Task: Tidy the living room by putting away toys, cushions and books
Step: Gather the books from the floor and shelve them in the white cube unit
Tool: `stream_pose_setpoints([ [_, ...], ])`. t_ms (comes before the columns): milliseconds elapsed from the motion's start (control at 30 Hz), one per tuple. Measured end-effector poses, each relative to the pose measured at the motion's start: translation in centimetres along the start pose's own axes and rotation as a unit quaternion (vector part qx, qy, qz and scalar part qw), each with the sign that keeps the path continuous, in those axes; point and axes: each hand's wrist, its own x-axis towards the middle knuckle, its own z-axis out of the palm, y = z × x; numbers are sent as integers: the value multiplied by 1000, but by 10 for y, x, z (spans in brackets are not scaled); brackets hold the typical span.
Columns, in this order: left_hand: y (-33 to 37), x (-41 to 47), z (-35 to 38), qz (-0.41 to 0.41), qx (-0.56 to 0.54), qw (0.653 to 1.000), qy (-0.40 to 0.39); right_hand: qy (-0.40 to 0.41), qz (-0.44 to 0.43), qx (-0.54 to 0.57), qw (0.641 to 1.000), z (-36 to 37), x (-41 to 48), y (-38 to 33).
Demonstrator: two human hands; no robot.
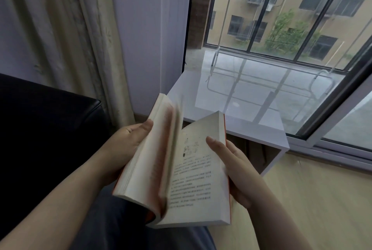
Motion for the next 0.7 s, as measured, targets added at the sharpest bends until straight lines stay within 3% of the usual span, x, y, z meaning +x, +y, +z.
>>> stream_pose_setpoints([
  [700,8,-1,16,11,23,1000,-3,1,5,8,1000,7,3,-2],
])
